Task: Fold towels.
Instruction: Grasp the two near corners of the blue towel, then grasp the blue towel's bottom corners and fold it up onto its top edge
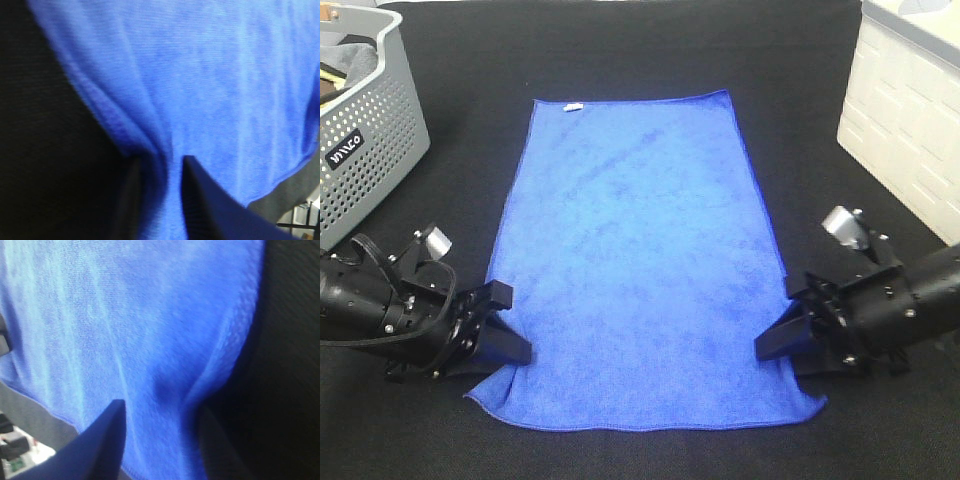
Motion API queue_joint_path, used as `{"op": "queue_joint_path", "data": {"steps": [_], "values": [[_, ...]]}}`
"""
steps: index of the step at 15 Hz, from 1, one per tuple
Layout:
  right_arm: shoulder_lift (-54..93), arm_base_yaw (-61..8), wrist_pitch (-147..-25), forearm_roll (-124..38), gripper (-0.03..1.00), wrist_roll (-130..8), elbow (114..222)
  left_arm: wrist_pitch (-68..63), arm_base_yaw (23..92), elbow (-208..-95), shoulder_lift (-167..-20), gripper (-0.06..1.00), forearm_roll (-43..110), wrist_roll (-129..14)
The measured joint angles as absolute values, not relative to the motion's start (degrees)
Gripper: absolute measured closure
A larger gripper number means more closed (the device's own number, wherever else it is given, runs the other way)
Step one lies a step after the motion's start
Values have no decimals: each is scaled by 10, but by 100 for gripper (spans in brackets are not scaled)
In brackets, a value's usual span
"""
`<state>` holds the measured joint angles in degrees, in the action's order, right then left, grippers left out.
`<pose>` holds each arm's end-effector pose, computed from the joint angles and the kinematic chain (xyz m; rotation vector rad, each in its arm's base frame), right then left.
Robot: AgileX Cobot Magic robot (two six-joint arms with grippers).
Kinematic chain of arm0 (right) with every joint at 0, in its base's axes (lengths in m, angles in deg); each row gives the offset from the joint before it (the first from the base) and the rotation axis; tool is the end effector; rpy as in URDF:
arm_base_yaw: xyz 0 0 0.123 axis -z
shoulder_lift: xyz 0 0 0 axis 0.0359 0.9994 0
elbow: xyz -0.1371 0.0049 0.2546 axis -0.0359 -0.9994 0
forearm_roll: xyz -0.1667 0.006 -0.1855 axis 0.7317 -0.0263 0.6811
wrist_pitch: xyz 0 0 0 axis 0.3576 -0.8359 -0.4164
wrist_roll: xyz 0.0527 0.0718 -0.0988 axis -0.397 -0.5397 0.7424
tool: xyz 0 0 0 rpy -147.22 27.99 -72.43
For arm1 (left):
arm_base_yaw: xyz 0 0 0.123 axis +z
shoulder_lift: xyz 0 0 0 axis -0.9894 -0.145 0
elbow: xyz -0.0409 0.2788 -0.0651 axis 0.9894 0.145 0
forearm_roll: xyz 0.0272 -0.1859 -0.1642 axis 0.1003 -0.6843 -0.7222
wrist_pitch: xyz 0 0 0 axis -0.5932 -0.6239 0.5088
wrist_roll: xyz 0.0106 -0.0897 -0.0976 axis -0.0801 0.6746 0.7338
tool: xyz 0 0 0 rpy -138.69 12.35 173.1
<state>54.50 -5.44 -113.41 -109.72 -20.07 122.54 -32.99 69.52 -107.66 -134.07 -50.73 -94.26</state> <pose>0.2513 0.0918 0.0516 0.0280 2.8846 0.9362 0.2652 -0.1333 0.0386 -0.2316 2.8030 -1.0035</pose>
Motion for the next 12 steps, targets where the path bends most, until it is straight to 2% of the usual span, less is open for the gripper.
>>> {"op": "queue_joint_path", "data": {"steps": [2, 3, 5, 6, 11, 12], "values": [[545, -89, -1101, -1098, 62, -248, 1232, -323, 695, -1077, -1343, 91, -506, -943], [544, -94, -1089, -1094, 70, -276, 1232, -323, 695, -1077, -1344, 93, -506, -943], [544, -94, -1078, -1069, 94, -295, 1232, -323, 695, -1077, -1344, 93, -503, -941], [544, -94, -1078, -1057, 97, -310, 1235, -323, 695, -1077, -1340, 93, -490, -931], [493, -94, -1096, -977, 97, -386, 1234, -324, 695, -1059, -1274, 93, -389, -846], [466, -94, -1127, -934, 97, -438, 1230, -325, 695, -1030, -1240, 93, -367, -828]]}}
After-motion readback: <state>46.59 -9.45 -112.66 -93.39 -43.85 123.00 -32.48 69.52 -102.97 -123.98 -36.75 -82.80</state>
